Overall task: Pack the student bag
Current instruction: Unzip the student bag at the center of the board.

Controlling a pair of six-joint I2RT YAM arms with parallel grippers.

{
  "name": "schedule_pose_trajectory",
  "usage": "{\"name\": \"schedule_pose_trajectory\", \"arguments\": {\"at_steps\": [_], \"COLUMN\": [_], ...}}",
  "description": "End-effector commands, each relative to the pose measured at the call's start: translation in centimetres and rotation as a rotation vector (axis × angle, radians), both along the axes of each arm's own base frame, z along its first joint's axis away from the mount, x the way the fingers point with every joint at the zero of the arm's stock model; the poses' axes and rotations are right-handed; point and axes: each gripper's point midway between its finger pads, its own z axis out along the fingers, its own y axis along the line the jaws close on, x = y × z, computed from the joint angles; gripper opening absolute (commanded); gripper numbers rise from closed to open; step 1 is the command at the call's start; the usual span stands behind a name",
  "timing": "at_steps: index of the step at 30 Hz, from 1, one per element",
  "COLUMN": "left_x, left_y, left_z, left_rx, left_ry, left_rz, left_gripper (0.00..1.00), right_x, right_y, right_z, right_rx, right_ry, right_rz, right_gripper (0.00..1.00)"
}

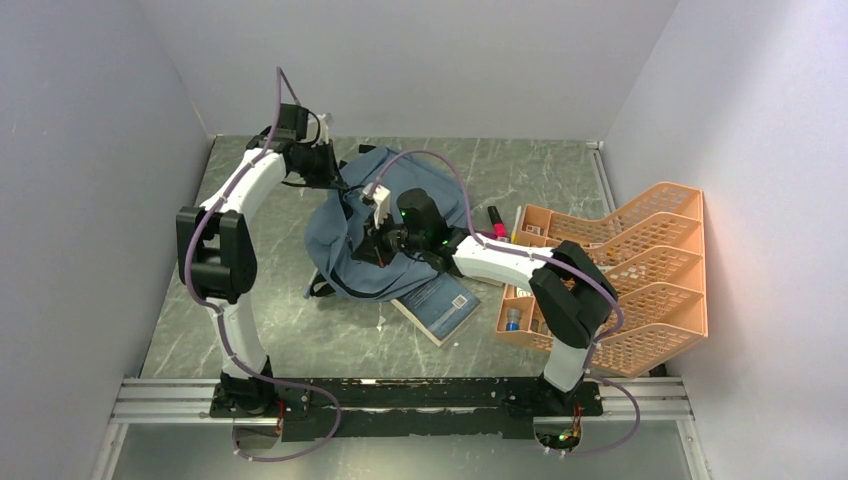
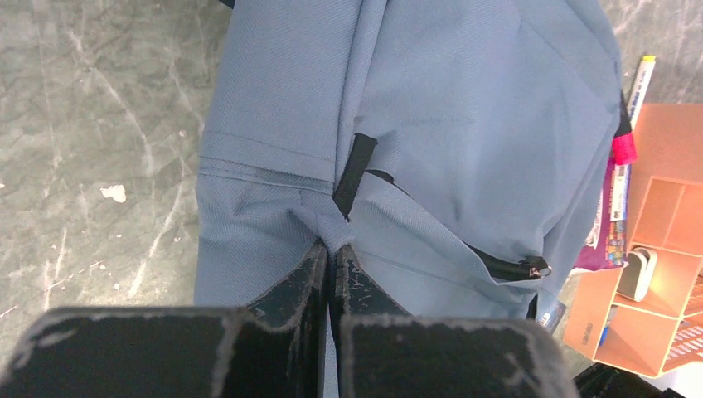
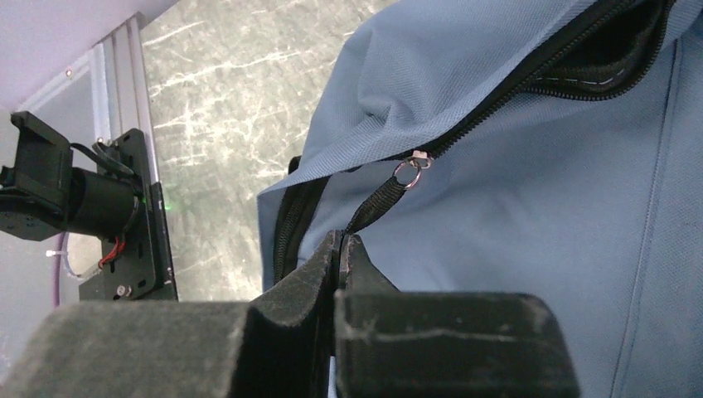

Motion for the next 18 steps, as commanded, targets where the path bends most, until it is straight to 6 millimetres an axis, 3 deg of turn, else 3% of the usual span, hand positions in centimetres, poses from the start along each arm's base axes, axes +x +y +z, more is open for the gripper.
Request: {"name": "schedule_pose_trajectory", "arguments": {"at_steps": [1,7,10,13,18], "left_x": [6.0,4.2,3.5,3.4,4.2], "left_y": [0.0,-1.3,-1.5,-1.4,-1.2], "left_z": [6.1,5.5,5.4,5.4,5.6], "left_rx": [-0.062,-0.091,-0.095,-0.09,-0.084], "left_ry": [-0.327,-0.31,-0.307,-0.304,-0.306], "left_rz": [0.026,-0.038,-0.049,-0.05,-0.033], "left_gripper": [0.05,0.05,0.05,0.05,0.05], "right_x": [-6.7,-4.6,-4.1,-5.0,-8.6], "right_y": [0.6,4.2,5.9,7.3,8.0], "right_z": [-0.1,3.5,4.0,3.6,2.1], "right_rx": [-0.006,0.054,0.046,0.008,-0.068], "right_ry": [0.185,0.116,0.096,0.073,0.047], "right_rz": [0.199,0.206,0.229,0.278,0.378], "right_gripper": [0.0,0.0,0.0,0.0,0.0]}}
